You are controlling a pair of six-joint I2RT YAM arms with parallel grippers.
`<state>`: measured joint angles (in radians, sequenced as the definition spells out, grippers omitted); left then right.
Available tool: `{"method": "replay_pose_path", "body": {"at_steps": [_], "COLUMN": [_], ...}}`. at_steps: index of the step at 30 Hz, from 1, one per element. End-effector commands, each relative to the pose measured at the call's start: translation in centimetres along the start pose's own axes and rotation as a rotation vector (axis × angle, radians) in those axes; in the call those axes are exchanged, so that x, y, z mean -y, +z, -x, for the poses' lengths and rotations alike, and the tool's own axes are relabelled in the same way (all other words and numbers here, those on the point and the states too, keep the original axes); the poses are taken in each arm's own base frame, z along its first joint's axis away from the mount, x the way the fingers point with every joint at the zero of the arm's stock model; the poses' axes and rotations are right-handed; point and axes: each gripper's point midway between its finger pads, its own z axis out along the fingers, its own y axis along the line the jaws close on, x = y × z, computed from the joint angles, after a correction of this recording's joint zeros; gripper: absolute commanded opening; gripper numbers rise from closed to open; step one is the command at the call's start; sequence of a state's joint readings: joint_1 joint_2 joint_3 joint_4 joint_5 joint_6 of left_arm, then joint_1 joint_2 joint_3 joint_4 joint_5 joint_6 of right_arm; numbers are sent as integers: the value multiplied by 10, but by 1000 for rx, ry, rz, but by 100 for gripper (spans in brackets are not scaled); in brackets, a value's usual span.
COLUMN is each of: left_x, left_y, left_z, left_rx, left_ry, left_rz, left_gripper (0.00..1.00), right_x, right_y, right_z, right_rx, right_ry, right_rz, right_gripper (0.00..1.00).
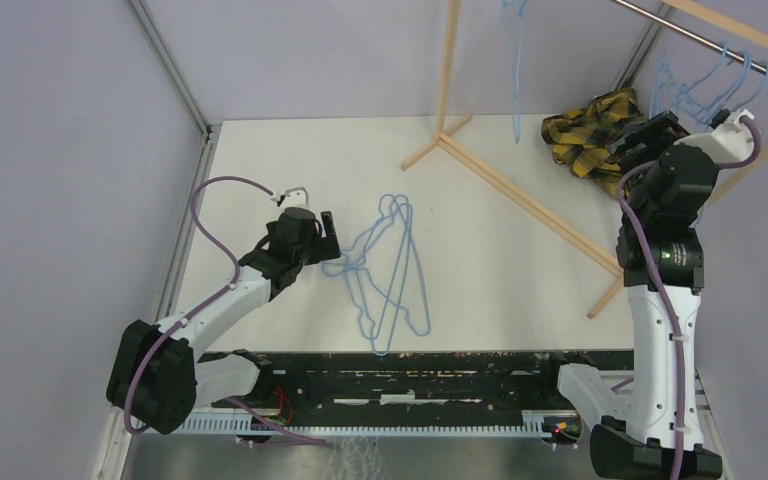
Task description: Organize the hangers
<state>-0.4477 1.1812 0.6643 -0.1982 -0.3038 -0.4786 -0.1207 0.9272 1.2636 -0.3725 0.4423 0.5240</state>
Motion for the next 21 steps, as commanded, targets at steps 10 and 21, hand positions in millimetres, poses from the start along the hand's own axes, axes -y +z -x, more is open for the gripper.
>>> {"method": "replay_pose_path", "body": {"at_steps": [10,21], "left_x": [10,8], "left_y": [1,2], "left_z": [13,12], "left_rx": [48,41], "left_ry": [-37,-32], "left_rz": [-31,-18], "left_gripper": [99,99], "right_x": [-105,-176], "right_y": [-21,-53], "right_z": [-1,-73], "right_rx": [-183,-437], "right_ry": [-2,-179], "right_rz": [510,801], "right_gripper": [83,81]}}
